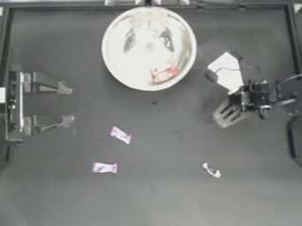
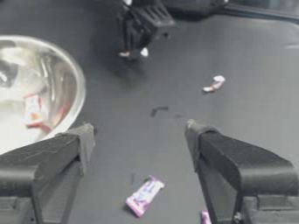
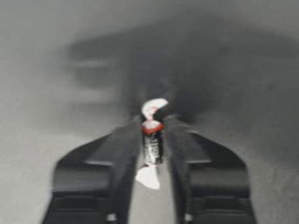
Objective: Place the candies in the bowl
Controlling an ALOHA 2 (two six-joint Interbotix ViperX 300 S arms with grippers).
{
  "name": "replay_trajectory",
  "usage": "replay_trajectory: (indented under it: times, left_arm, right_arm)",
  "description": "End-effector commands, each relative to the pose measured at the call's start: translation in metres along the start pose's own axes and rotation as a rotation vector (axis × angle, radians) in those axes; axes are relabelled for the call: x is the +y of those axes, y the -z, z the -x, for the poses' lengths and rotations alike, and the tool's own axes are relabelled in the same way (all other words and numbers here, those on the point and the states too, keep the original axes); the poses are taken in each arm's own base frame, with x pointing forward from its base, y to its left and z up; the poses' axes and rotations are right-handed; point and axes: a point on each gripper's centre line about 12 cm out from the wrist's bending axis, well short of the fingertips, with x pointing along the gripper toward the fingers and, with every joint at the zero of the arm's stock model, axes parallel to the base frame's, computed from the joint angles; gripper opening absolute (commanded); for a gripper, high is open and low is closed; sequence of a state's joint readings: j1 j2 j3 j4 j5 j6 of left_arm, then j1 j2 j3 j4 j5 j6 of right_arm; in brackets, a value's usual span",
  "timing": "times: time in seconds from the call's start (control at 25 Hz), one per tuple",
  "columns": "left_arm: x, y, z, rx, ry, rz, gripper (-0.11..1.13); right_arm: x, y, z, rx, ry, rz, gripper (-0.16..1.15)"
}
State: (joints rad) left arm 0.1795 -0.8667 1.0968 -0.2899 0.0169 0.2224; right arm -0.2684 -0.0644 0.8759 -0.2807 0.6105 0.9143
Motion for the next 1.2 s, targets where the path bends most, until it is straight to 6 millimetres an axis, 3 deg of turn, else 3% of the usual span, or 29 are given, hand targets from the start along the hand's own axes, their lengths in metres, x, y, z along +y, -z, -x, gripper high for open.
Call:
replay_trajectory:
  times: [0.04,0.24,0.52,1.0,1.2]
  left_arm:
    - [0.0,-0.009,0.0,-0.026,-0.002,0.0,0.96]
    - [0.0,-0.008,0.0,-0.024,-0.002,0.0,0.96]
    - [0.0,-0.007,0.0,-0.023,-0.002,0.002,0.96]
    - [0.0,-0.005,0.0,-0.018,-0.001,0.005,0.96]
    - [0.0,-0.005,0.0,-0.018,-0.002,0.005,0.96]
  right_arm:
    - [0.001,0.001,0.002,0.006,0.002,-0.005,0.5]
    - [0.005,0.0,0.004,0.0,0.002,0.012,0.26]
    - [0.007,-0.004,0.012,-0.015,-0.008,0.013,0.24]
    - [0.019,-0.049,0.084,-0.189,-0.053,0.049,0.24]
    - [0.021,-0.078,0.118,-0.306,-0.083,0.058,0.24]
